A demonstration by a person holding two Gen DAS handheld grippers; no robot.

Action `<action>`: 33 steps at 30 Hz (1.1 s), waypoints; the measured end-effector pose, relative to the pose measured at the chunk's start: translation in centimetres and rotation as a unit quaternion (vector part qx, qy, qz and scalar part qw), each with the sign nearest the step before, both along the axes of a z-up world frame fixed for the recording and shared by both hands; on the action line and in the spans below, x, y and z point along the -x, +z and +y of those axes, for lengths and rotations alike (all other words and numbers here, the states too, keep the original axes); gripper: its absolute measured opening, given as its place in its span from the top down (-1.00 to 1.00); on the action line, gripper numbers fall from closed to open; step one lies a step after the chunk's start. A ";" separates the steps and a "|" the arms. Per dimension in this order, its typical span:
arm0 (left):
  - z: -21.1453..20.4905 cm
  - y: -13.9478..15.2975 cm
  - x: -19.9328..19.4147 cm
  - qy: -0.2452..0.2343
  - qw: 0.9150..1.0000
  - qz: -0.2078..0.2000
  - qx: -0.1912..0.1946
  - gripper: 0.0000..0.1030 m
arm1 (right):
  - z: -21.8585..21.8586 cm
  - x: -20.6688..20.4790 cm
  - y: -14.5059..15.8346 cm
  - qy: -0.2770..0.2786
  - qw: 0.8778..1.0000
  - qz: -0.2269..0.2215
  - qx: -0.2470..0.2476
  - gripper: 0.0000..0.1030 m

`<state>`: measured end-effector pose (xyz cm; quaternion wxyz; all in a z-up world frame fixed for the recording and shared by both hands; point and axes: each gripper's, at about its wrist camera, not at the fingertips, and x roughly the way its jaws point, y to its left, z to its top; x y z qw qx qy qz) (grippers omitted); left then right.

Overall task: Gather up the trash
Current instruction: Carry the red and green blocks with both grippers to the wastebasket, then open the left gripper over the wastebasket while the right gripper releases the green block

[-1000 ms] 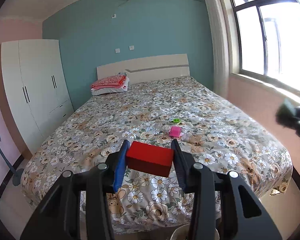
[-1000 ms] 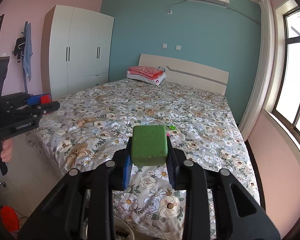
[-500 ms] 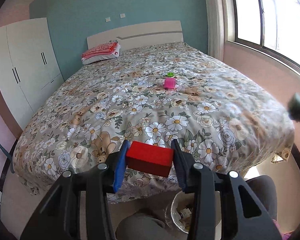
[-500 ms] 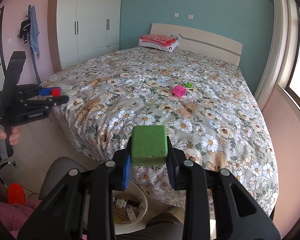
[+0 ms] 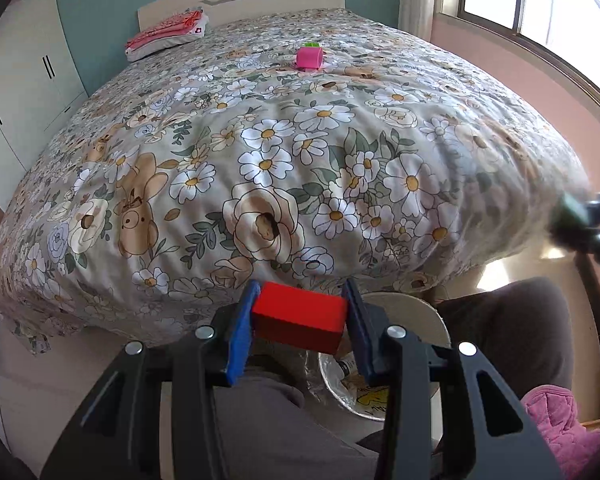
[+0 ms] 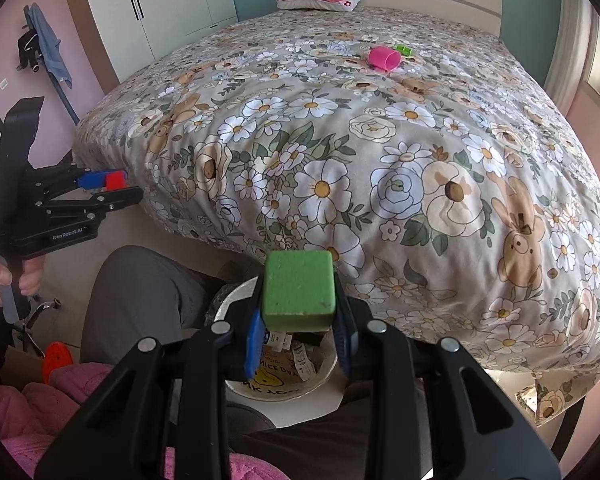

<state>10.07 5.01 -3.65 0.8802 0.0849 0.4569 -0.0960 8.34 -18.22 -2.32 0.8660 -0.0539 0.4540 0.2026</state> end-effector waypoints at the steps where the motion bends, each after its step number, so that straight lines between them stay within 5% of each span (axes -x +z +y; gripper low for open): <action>1: 0.0 -0.9 -0.1 0.000 1.000 0.010 0.003 0.14 | 0.0 -0.3 -1.0 -0.001 1.000 0.011 -0.001 0.40; 15: -2.7 -12.6 -0.7 -0.018 0.989 0.147 0.014 0.14 | 2.3 -1.4 -12.0 0.003 0.992 0.127 -0.002 0.40; 33: -5.4 -20.7 -2.6 -0.036 0.970 0.238 0.004 0.14 | 4.3 -3.4 -21.2 0.001 0.973 0.231 0.005 0.40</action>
